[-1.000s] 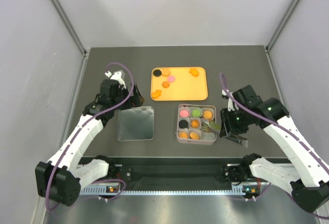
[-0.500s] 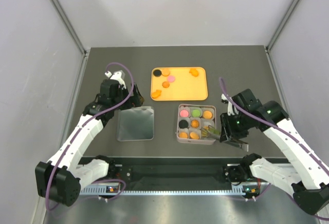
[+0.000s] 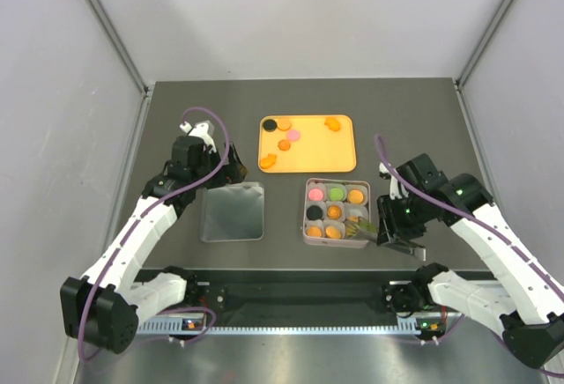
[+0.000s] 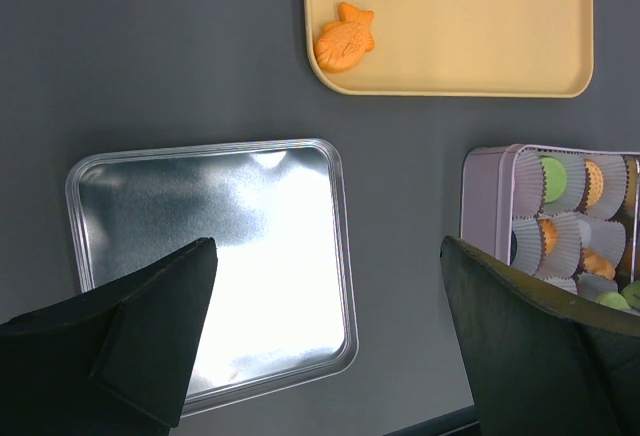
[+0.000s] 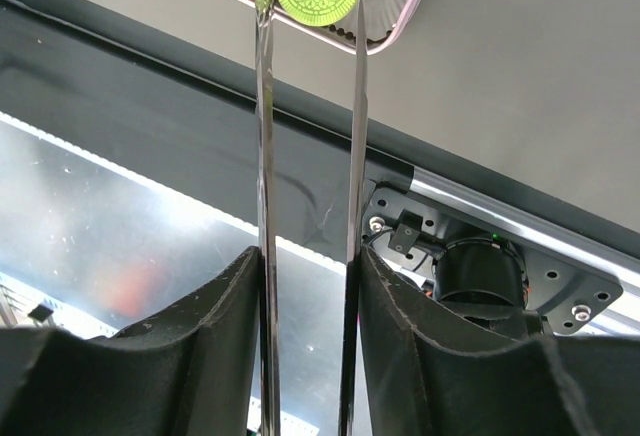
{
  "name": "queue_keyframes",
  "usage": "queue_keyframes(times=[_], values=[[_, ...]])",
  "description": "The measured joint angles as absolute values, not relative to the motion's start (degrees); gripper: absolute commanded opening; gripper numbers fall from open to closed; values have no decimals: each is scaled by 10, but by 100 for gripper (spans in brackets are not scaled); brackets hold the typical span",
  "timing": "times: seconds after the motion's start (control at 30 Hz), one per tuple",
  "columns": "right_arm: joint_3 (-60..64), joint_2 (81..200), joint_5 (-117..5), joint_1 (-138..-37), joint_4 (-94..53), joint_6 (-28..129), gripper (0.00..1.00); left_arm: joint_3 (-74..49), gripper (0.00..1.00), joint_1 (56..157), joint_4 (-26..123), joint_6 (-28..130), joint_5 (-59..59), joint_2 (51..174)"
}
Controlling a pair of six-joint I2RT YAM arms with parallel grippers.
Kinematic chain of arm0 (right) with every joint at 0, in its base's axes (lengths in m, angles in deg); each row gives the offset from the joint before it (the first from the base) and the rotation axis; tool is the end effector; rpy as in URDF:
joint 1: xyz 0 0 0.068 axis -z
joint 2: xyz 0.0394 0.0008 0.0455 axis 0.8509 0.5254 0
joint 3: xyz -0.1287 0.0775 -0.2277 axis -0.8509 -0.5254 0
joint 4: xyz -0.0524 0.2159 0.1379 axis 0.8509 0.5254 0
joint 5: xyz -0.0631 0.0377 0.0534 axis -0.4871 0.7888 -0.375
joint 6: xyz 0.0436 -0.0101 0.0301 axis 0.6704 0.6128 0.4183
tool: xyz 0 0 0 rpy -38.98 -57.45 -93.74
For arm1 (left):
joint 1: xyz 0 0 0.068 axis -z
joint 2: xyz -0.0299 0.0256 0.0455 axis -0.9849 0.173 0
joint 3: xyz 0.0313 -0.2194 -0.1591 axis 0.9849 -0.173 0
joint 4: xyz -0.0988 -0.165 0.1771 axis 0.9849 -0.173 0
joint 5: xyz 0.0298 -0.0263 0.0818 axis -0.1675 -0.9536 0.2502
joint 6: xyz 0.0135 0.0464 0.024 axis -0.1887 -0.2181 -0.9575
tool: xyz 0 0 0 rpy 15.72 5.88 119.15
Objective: Pack the cookies
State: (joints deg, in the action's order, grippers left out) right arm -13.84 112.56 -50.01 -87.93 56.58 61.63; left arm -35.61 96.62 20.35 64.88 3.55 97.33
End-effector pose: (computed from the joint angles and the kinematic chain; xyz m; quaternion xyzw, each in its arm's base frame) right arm 0.1113 0.0728 0.3097 -0.1190 0.9726 0.1697 0.1049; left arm 0.2181 -0.0682 0.2876 -0.0503 0.8932 -0.1960 0.4015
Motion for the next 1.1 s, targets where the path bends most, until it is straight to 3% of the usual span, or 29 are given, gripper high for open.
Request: queue_keyframes(times=[1.1], values=[[-151,1134,-514,-880,566,625,47,-356,98,966,203,649,34,973]])
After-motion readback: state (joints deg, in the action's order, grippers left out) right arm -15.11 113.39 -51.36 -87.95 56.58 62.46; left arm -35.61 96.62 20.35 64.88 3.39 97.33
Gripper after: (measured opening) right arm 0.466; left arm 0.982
